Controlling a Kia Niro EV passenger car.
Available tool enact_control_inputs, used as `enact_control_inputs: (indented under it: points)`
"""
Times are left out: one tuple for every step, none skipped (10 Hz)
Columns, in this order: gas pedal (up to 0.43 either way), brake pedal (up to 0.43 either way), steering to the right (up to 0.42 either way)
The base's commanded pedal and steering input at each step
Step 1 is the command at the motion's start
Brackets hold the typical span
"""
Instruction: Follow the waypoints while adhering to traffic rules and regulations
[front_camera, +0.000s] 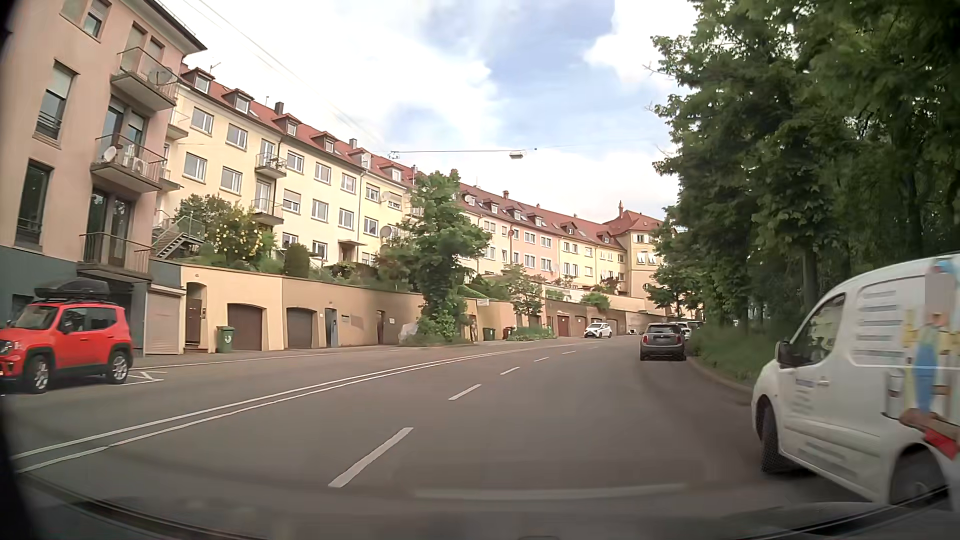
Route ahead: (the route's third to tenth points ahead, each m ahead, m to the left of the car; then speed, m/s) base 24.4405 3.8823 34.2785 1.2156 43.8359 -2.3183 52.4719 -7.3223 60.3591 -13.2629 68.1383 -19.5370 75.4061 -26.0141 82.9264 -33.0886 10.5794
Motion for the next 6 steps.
enact_control_inputs:
  points:
    - [0.13, 0.0, 0.059]
    - [0.13, 0.0, 0.057]
    - [0.13, 0.0, 0.054]
    - [0.13, 0.0, 0.051]
    - [0.138, 0.0, 0.05]
    - [0.138, 0.0, 0.05]
